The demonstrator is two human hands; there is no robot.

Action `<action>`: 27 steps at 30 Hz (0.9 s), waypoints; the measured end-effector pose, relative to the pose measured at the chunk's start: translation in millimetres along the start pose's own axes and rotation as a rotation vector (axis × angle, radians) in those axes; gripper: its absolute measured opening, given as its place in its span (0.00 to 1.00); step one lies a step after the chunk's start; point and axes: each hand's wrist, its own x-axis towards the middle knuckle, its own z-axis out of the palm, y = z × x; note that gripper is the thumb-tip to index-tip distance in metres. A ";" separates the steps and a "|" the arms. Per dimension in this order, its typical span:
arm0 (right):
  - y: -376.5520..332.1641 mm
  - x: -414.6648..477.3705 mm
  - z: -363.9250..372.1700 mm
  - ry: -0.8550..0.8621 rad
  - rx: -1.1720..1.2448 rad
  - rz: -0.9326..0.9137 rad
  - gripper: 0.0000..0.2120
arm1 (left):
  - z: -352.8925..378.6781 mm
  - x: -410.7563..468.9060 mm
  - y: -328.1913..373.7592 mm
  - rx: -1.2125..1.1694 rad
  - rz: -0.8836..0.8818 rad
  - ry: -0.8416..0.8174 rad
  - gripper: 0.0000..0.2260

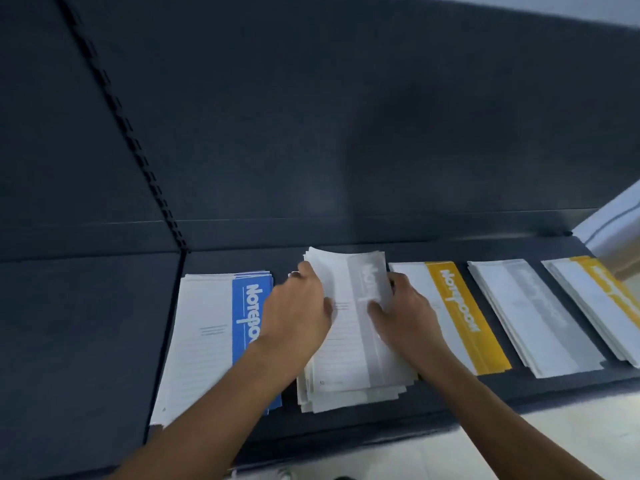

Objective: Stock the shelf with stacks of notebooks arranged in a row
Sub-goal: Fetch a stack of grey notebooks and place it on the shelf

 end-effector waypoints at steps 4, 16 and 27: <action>4.7 10.2 5.0 -0.044 -0.050 -0.031 0.19 | 4.7 -3.7 -0.4 -0.003 -0.073 0.003 0.17; 21.6 10.7 -5.8 -0.159 -0.249 -0.216 0.16 | 9.3 -20.7 22.5 0.237 -0.177 -0.038 0.20; 26.8 7.9 -14.2 -0.109 -0.184 -0.371 0.21 | -0.5 -38.1 25.5 0.248 -0.219 -0.013 0.18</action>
